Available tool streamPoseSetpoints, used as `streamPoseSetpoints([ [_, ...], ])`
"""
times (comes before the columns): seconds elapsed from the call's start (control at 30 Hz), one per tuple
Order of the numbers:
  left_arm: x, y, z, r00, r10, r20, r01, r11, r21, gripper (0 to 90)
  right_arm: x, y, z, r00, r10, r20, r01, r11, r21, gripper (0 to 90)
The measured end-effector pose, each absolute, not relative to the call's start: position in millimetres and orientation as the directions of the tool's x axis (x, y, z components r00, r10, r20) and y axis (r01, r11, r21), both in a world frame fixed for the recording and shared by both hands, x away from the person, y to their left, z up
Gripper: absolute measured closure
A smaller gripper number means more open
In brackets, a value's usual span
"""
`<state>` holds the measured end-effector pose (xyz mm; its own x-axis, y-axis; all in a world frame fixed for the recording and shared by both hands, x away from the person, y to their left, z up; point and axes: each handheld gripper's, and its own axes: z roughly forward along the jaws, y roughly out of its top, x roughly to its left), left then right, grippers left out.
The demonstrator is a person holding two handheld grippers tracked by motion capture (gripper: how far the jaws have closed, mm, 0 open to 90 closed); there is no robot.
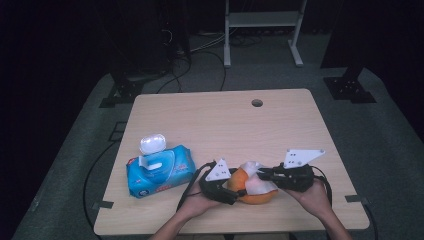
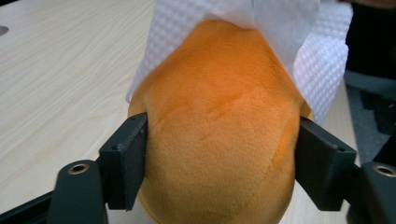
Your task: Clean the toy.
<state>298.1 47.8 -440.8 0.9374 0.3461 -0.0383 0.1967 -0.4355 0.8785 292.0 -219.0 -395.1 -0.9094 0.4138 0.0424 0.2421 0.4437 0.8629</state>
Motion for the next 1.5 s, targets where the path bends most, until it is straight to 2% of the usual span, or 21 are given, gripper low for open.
streamPoseSetpoints([
  [0.07,298,45,-440,0.934,0.355,-0.05,0.209,-0.425,0.881,12.0,291,-224,-398,-0.908,0.416,0.055,0.255,0.442,0.86,82.0],
  [0.17,298,42,-440,0.928,0.366,-0.063,0.226,-0.423,0.878,8.1,291,-228,-398,-0.909,0.411,0.062,0.26,0.448,0.855,82.0],
  [0.27,300,44,-439,0.927,0.364,-0.088,0.249,-0.422,0.872,12.7,291,-232,-397,-0.908,0.415,0.061,0.268,0.461,0.846,82.1],
  [0.33,298,44,-437,0.927,0.367,-0.074,0.237,-0.424,0.874,22.4,292,-232,-395,-0.905,0.42,0.062,0.274,0.464,0.842,82.1],
  [0.43,295,39,-434,0.928,0.37,-0.048,0.214,-0.422,0.881,27.9,285,-225,-385,-0.908,0.418,0.024,0.235,0.46,0.856,82.1],
  [0.53,288,31,-431,0.933,0.36,-0.006,0.179,-0.448,0.876,28.4,277,-206,-375,-0.926,0.378,0.013,0.192,0.439,0.877,82.1],
  [0.7,284,27,-434,0.934,0.357,0.012,0.163,-0.458,0.874,27.8,276,-183,-383,-0.931,0.364,-0.018,0.19,0.527,0.829,82.3],
  [0.9,286,31,-436,0.936,0.353,0.012,0.162,-0.457,0.875,28.0,280,-211,-387,-0.927,0.375,0.03,0.229,0.501,0.834,82.6],
  [1.03,288,36,-438,0.937,0.348,-0.009,0.177,-0.456,0.872,27.2,282,-237,-392,-0.902,0.428,0.055,0.275,0.472,0.838,82.6],
  [1.1,289,37,-439,0.94,0.339,-0.031,0.19,-0.448,0.873,24.9,284,-247,-395,-0.895,0.436,0.091,0.305,0.451,0.839,82.6],
  [1.23,296,33,-439,0.933,0.342,-0.109,0.261,-0.438,0.86,3.9,284,-244,-401,-0.909,0.401,0.116,0.313,0.471,0.825,82.8],
  [1.33,302,32,-445,0.925,0.337,-0.175,0.322,-0.452,0.832,0.0,282,-235,-401,-0.922,0.375,0.097,0.291,0.505,0.813,82.7],
  [1.37,303,34,-445,0.927,0.333,-0.174,0.317,-0.446,0.837,5.9,281,-233,-401,-0.922,0.376,0.09,0.287,0.51,0.811,82.7],
  [1.43,302,37,-440,0.927,0.343,-0.151,0.297,-0.424,0.856,23.1,281,-233,-399,-0.918,0.39,0.075,0.281,0.505,0.816,82.8],
  [1.47,300,38,-438,0.928,0.348,-0.131,0.274,-0.404,0.872,32.5,281,-234,-396,-0.912,0.405,0.065,0.276,0.49,0.827,83.0],
  [1.5,298,38,-436,0.929,0.362,-0.076,0.226,-0.394,0.891,36.2,281,-235,-393,-0.908,0.416,0.054,0.269,0.478,0.836,83.0],
])
